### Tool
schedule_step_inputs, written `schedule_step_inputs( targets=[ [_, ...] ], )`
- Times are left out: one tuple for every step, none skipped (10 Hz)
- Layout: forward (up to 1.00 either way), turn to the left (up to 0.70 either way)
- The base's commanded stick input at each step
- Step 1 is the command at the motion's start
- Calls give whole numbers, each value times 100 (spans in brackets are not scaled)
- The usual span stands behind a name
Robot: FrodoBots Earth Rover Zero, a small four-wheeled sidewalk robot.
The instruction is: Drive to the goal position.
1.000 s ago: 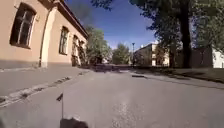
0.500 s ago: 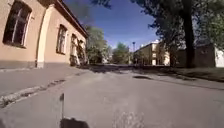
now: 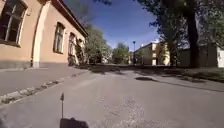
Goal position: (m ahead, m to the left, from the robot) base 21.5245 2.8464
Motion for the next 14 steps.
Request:
schedule_step_inputs(
  targets=[
    [100, 0],
    [100, 0],
    [100, 0],
    [100, 0],
    [100, 0],
    [100, 0],
    [100, 0],
    [100, 0],
    [100, 0],
    [100, 0],
    [100, 0],
    [100, 0],
    [100, 0],
    [100, 0]
  ],
)
